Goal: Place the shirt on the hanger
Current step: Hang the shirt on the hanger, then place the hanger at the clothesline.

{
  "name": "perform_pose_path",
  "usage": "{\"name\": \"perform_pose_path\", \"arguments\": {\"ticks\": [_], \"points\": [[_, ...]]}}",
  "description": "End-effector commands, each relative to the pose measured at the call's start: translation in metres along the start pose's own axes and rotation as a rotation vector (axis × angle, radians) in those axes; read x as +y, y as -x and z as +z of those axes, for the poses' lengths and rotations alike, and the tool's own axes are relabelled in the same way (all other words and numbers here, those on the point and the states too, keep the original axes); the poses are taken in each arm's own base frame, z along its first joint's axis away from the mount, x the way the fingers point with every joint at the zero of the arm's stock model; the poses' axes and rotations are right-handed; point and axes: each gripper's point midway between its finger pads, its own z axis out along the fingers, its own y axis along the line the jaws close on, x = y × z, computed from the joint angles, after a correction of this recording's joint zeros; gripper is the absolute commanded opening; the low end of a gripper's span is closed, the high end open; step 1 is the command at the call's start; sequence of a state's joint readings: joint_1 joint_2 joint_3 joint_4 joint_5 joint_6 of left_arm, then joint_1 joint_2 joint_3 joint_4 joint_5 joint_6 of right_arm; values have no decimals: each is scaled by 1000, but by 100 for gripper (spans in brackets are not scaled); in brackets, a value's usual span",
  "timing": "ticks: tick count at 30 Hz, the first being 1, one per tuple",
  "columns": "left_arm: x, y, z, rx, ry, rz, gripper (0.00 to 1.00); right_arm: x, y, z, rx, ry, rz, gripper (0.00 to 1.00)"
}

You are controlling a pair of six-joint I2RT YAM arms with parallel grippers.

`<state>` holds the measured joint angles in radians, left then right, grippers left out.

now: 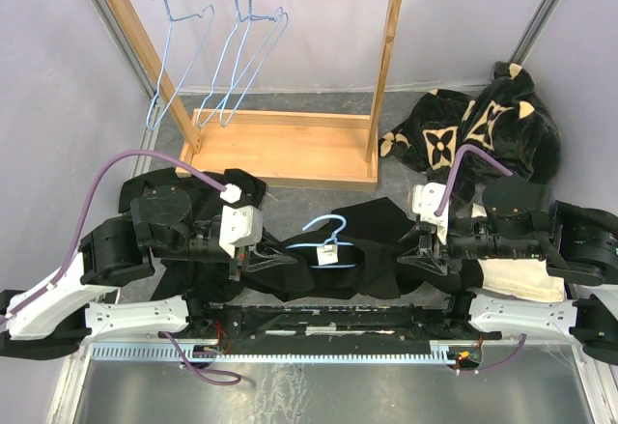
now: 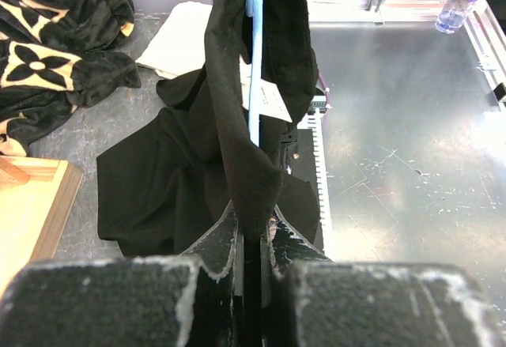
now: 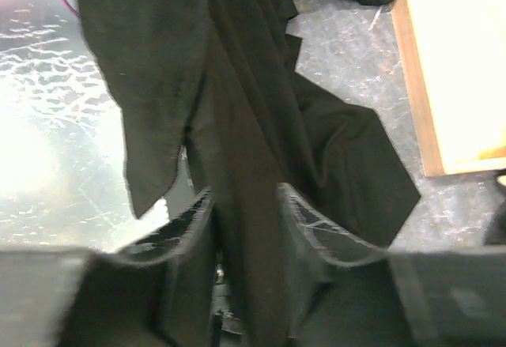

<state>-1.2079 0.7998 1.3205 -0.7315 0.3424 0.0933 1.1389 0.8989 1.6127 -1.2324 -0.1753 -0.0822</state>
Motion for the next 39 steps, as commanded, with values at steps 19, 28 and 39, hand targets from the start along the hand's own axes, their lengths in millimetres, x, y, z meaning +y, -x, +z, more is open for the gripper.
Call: {"name": "perform_pose_path", "arguments": {"ticks": [19, 28, 39], "points": [[59, 7, -37, -149, 432, -149, 74, -47, -19, -3, 36, -320, 182, 0], [80, -19, -58, -143, 613, -243, 89, -111, -13, 8, 30, -721, 311, 0], [83, -45, -28, -30, 594, -264, 89, -166, 58, 9, -69, -1031, 311, 0]]}}
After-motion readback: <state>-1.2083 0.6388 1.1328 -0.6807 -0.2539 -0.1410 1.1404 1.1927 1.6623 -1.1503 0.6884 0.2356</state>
